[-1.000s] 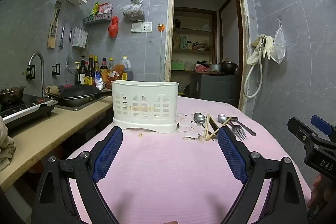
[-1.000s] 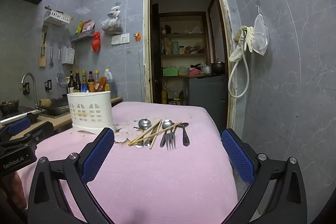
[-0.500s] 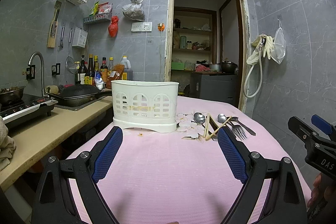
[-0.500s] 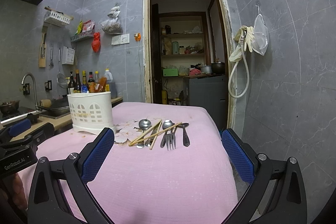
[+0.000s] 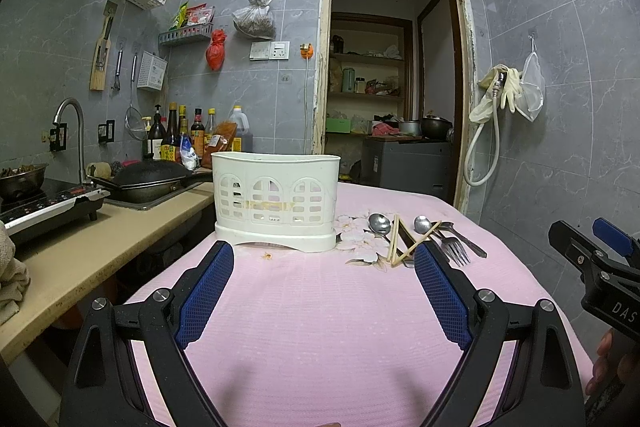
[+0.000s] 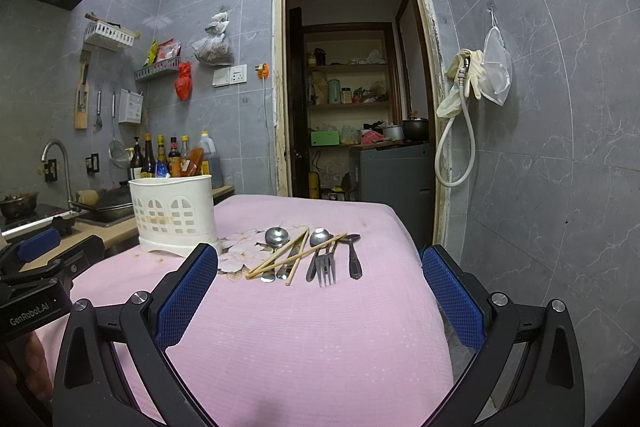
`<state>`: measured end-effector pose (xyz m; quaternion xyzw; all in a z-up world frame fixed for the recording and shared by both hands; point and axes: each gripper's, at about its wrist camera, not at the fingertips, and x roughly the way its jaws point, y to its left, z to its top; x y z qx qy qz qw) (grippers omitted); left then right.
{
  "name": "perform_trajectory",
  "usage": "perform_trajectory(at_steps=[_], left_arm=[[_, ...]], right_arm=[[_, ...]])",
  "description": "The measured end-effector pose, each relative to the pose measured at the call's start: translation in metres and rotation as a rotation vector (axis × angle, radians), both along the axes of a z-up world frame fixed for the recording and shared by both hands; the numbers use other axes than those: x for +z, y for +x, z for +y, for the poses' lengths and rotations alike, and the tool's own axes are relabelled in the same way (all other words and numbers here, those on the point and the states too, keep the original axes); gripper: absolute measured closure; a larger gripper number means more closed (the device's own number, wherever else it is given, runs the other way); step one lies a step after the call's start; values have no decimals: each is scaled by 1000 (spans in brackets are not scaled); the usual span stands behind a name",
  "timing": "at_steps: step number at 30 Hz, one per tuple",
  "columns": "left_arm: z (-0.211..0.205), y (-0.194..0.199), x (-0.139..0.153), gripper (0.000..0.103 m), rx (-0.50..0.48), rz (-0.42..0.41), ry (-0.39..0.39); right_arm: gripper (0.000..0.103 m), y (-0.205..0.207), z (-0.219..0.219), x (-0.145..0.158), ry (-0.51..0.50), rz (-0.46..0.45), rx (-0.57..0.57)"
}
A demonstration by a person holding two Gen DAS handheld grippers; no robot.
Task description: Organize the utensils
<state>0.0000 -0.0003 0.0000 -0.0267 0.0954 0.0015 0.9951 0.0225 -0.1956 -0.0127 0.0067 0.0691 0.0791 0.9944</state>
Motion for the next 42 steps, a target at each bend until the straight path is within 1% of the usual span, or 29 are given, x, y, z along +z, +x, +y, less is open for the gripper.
perform_trajectory(at_steps=[42], left_arm=[[-2, 4, -2, 15, 0, 4, -1]], right_arm=[[0, 1, 1, -1, 1, 2, 0]])
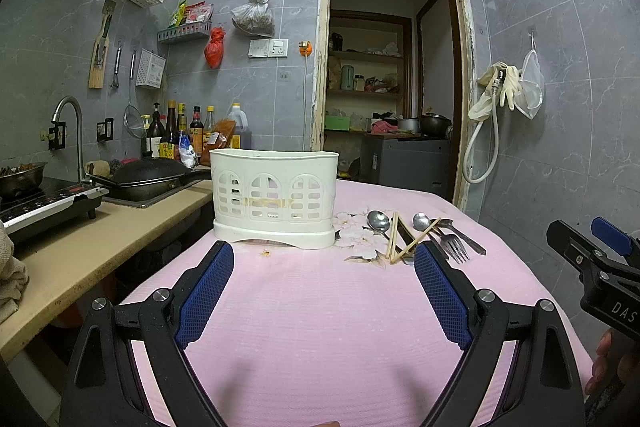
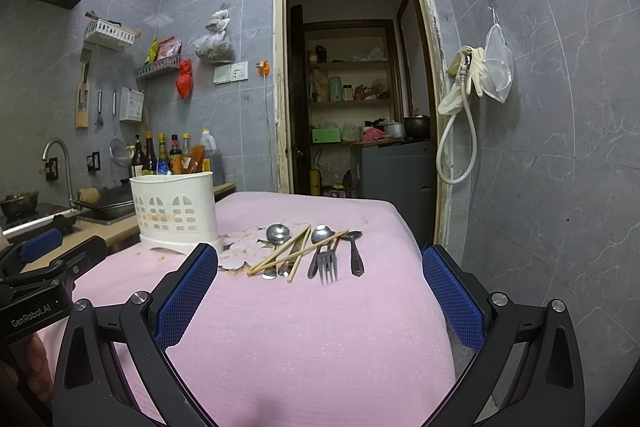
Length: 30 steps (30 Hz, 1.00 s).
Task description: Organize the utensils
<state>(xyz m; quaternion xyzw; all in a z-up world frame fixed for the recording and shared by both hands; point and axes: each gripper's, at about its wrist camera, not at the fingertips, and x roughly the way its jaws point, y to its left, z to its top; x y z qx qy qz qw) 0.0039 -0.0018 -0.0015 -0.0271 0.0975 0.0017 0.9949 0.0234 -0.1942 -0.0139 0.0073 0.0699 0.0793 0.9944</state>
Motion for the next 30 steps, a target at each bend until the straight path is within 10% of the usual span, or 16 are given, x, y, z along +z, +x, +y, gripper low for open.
perform_trajectory(at_steps=[20, 30], left_arm=[[-4, 27, 4, 15, 22, 35, 70], [-24, 97, 33, 15, -146, 141, 131]], right_arm=[[0, 31, -13, 20, -59, 37, 33], [0, 101, -43, 40, -186, 173, 40]])
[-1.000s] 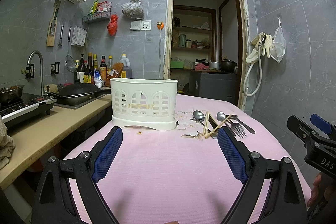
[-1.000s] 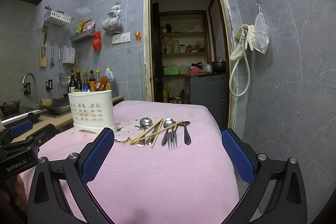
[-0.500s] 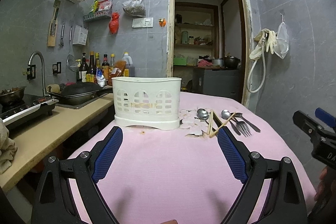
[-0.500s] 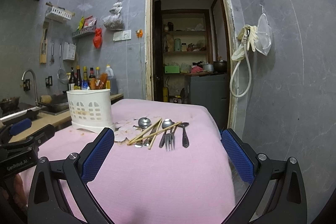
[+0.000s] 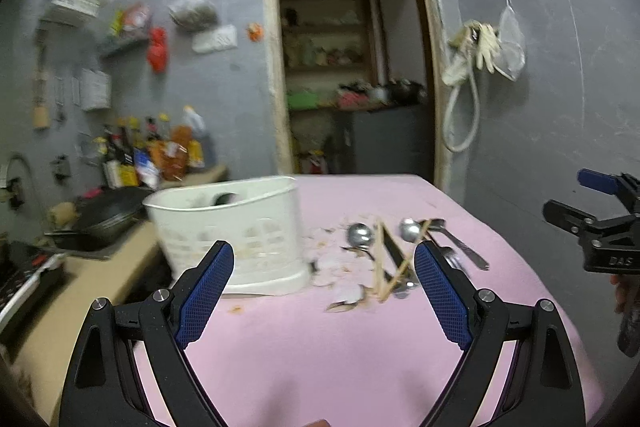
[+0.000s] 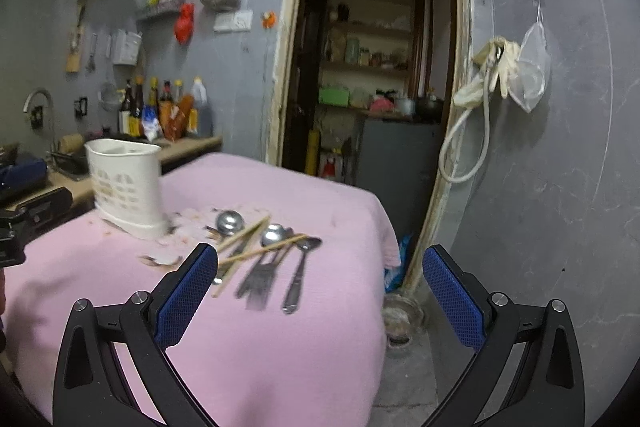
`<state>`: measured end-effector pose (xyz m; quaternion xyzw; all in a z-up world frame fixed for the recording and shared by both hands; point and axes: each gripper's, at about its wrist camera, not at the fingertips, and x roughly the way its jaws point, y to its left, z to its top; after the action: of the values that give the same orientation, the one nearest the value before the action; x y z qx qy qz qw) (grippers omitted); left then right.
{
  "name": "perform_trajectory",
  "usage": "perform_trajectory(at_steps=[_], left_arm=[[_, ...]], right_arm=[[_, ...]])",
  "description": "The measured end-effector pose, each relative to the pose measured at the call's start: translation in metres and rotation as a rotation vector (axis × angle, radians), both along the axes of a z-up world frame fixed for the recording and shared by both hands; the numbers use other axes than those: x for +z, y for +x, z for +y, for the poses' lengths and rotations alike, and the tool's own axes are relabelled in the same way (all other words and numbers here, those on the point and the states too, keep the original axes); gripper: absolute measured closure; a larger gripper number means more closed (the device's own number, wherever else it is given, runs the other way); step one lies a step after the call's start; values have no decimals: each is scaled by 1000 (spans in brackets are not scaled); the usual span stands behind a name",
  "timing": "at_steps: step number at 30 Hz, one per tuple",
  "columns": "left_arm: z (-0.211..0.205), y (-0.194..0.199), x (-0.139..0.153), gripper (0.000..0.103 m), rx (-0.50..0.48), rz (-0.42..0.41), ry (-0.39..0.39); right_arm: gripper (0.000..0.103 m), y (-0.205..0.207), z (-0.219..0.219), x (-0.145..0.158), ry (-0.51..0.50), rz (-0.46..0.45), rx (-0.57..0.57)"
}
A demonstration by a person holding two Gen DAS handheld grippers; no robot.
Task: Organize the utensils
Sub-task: 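Reach both tools to the pile and close the right tool on a steel spoon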
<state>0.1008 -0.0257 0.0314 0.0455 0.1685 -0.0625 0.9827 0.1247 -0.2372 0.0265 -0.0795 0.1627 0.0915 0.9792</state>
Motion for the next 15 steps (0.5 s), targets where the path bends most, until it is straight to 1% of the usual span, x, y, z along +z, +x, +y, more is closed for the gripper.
perform_trajectory(at_steps=[3, 5, 11, 13, 15], left_arm=[[-10, 28, 0, 15, -55, 83, -11], [-20, 44, 0, 15, -86, 124, 2], [-42, 92, -7, 16, -116, 186, 37], [-48, 109, -11, 26, -115, 209, 51], [-52, 127, -16, 34, -116, 243, 60]], right_arm=[[0, 24, -10, -1, -12, 64, 5], [0, 41, -16, -2, -17, 110, 13], [0, 81, -28, -6, -57, 172, 66], [0, 96, -30, -11, -67, 200, 76], [2, 112, -32, -17, -56, 241, 98]])
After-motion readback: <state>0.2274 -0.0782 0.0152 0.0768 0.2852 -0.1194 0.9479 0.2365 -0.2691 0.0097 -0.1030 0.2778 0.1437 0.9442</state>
